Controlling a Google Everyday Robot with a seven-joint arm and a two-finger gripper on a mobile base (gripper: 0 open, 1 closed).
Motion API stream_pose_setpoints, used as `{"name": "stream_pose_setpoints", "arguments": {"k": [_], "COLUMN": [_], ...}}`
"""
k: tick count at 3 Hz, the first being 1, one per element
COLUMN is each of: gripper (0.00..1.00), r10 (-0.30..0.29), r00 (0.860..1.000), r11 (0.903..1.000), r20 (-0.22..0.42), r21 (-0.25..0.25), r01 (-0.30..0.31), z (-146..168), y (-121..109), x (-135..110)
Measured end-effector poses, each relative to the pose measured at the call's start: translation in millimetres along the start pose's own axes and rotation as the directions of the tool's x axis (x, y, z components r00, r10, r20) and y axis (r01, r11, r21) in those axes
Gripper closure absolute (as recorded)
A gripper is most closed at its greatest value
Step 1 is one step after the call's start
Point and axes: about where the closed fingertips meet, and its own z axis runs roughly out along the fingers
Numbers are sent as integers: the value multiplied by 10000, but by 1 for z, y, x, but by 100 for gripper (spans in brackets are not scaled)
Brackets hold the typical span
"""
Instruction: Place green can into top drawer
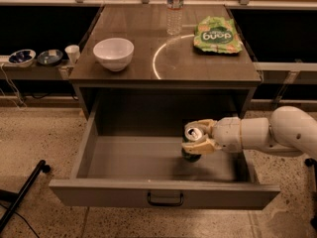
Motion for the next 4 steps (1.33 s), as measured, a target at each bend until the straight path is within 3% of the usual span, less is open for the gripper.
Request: {"name": "stream_pose_setpoints", "arguments": {"k": [1, 2, 3, 4], "gripper": [100, 100, 100, 81], "r10": [-361, -363, -746, -1188], "r00": [9989, 9989, 9962, 9903], "r11": [9987, 9987, 9967, 9909], "r20": [291, 292, 456, 718], "r21": [-339, -339, -300, -556], "r01": [371, 373, 760, 1229], "z": [20, 20, 32, 61], "y": [6, 6, 5, 8], "x": [2, 2, 8, 27]}}
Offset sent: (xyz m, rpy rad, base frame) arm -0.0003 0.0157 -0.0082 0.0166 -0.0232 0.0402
